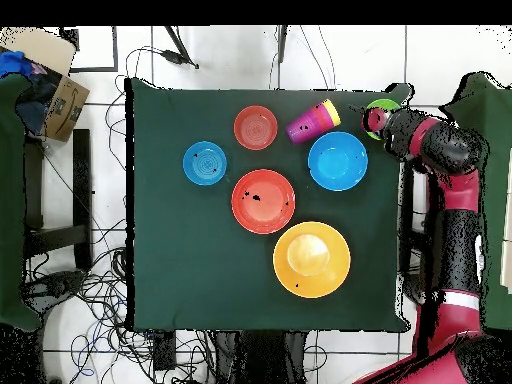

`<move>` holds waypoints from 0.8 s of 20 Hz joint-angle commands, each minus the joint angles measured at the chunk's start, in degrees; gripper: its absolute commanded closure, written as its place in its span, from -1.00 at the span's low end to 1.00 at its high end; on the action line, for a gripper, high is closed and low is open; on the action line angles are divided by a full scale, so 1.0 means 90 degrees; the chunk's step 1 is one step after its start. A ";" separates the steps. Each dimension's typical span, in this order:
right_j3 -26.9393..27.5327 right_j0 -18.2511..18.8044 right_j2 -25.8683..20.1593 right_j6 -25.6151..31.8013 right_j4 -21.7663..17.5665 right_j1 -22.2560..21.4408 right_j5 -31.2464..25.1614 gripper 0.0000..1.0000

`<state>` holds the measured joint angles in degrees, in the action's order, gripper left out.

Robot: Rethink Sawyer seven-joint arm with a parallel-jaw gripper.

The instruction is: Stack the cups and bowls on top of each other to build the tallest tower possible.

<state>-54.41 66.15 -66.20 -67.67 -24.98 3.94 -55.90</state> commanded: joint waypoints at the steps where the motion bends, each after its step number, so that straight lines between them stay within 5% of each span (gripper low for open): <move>1: -0.0922 0.0063 0.0719 0.1775 -0.0400 -0.0164 -0.0172 -1.00; 7: -0.1002 0.0119 0.0741 0.1802 -0.0416 -0.0069 -0.0116 -1.00; 16: -0.0571 0.0071 0.0325 0.2826 -0.0160 0.0468 -0.0296 -1.00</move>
<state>-60.34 68.08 -65.10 -66.84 -25.15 3.46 -55.90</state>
